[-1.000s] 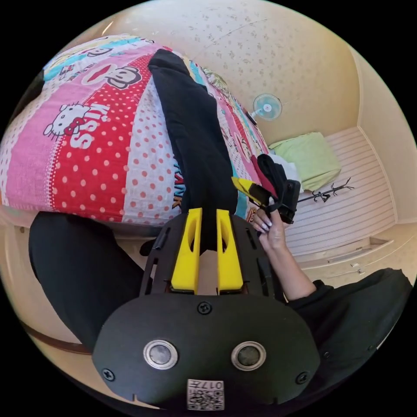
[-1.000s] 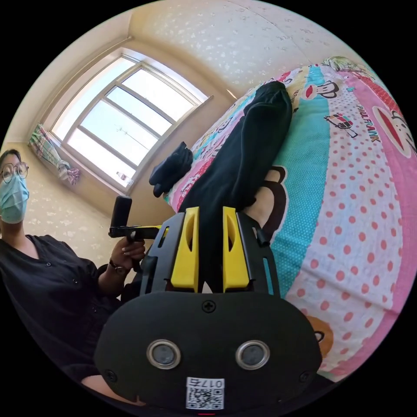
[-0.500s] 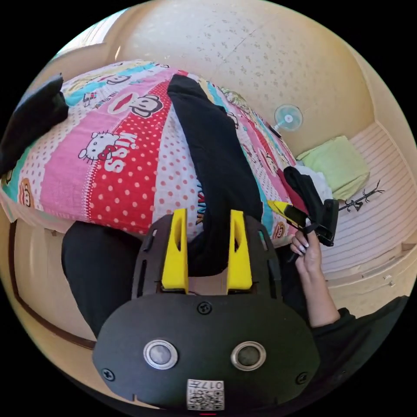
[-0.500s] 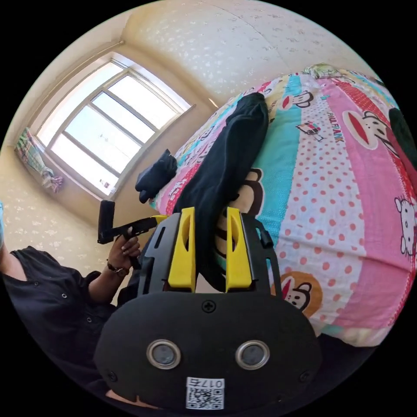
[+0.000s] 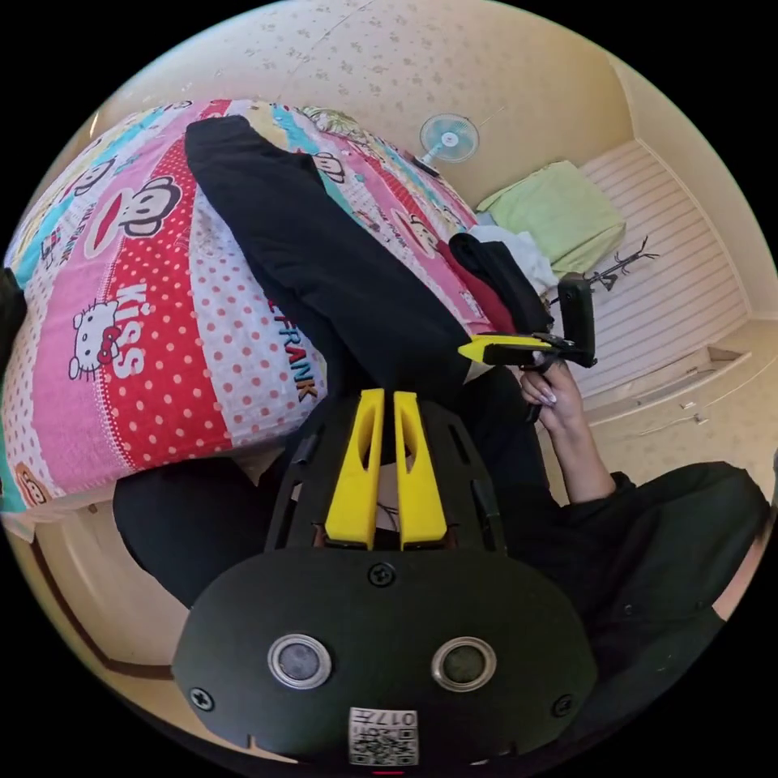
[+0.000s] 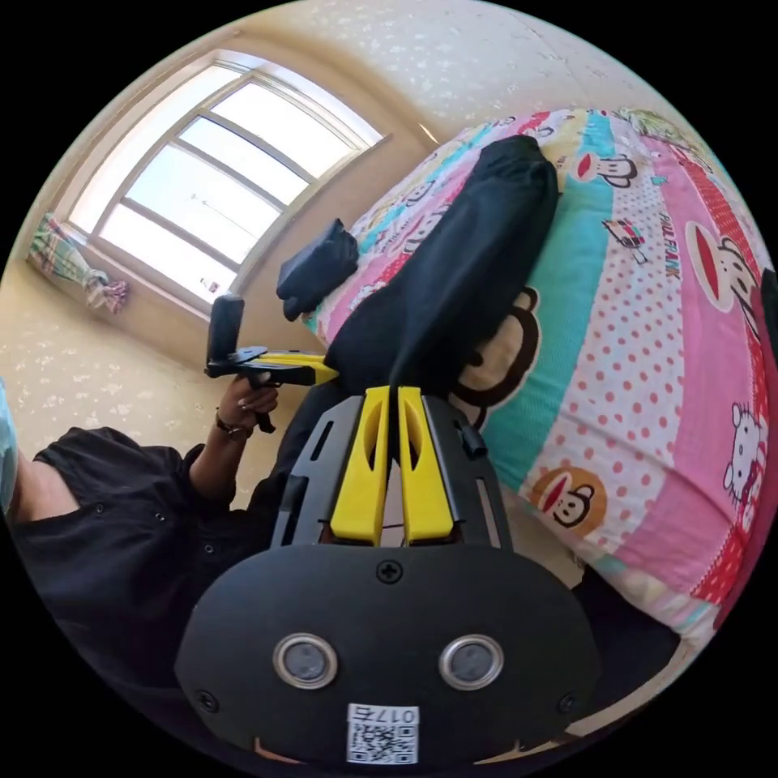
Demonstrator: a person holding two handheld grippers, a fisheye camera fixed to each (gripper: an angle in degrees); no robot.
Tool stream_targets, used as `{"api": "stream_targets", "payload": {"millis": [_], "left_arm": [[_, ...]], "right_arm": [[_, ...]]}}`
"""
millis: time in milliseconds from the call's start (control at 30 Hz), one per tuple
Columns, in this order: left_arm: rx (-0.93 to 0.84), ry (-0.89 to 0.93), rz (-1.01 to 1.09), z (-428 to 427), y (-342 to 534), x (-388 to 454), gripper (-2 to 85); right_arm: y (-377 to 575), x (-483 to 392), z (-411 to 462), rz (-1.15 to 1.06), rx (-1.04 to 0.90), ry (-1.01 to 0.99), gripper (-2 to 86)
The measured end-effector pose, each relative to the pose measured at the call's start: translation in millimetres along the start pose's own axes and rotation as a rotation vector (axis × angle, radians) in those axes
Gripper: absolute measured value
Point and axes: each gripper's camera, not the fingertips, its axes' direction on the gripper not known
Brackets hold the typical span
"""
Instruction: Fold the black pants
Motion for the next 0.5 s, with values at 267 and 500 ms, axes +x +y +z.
{"api": "stream_targets", "payload": {"millis": [267,500], "left_arm": [[0.049,0.058,-0.204,7.8,26.8,-34.5,5.9],[0.246,0.029,-0.235,-47.1,-14.8,-59.1,7.9]], "right_arm": [[22.1,43.1,11.7,0.165,0.029,-0.167,3.8],[-15.0,39.3,-32.1,0.144,0.107,-0.116,6.3]]}}
